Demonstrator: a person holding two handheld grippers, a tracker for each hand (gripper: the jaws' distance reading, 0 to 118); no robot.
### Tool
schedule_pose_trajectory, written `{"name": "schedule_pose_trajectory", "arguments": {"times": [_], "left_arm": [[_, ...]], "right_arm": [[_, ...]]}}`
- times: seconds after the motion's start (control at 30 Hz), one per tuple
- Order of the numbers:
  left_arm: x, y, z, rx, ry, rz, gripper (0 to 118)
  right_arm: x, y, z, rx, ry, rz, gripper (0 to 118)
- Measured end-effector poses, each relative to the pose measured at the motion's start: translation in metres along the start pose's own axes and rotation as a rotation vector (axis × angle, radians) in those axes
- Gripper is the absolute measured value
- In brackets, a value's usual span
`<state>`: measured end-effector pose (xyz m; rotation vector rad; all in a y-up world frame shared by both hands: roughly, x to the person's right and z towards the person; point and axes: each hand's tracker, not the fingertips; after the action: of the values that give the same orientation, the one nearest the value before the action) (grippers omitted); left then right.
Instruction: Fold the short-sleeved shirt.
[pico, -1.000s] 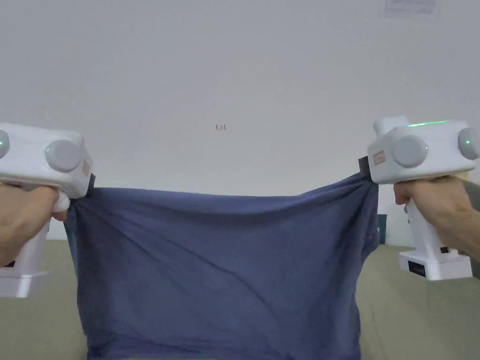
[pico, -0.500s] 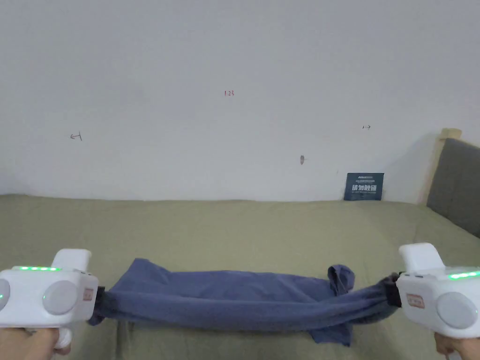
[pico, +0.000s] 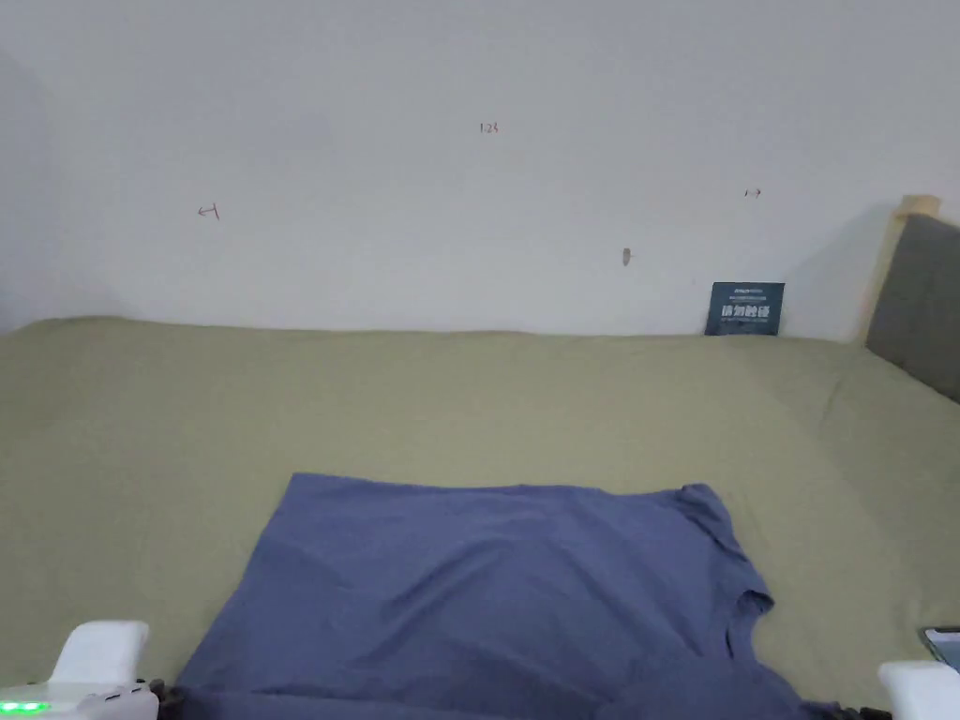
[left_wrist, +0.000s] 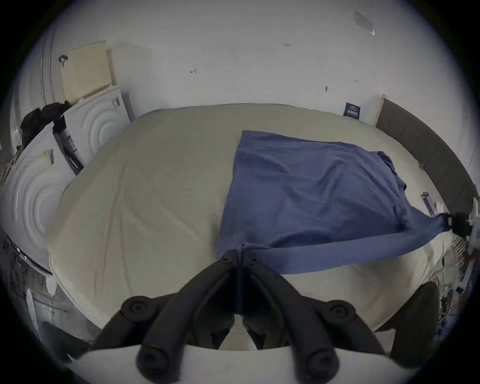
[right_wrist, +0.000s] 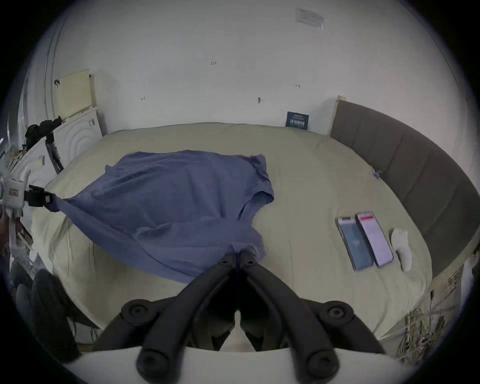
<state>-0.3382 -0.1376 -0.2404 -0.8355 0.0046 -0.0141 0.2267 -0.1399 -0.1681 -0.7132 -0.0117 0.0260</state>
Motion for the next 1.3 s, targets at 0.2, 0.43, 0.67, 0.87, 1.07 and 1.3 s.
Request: {"name": "schedule_pose_trajectory", "arguments": {"times": [0.2, 0.43, 0.67, 0.87, 1.07, 1.3], "left_arm": [[0.003, -0.036, 0.016, -0.030, -0.016, -0.008, 4], [0.000, -0.048, 0.003, -0.078, -0.026, 0.004, 4], [-0.005, -0.053, -0.002, -0.079, -0.082, 0.054, 73], [-0.015, -0.050, 0.015, -0.057, -0.032, 0.071, 107], [-0.023, -0.047, 0.030, -0.011, 0.002, 0.057, 0], [-0.030, -0.059, 0.021, -0.110, -0.110, 0.087, 68]], "right_arm": [[0.000, -0.037, 0.011, -0.044, -0.008, 0.000, 0], [0.004, -0.045, 0.008, -0.053, -0.007, -0.052, 0], [0.005, -0.044, 0.003, -0.073, 0.001, -0.078, 111], [0.010, -0.038, 0.012, -0.054, -0.007, -0.131, 113], [0.011, -0.039, 0.029, 0.010, -0.095, -0.095, 0], [0.009, -0.045, 0.029, -0.060, -0.051, -0.105, 0]]}}
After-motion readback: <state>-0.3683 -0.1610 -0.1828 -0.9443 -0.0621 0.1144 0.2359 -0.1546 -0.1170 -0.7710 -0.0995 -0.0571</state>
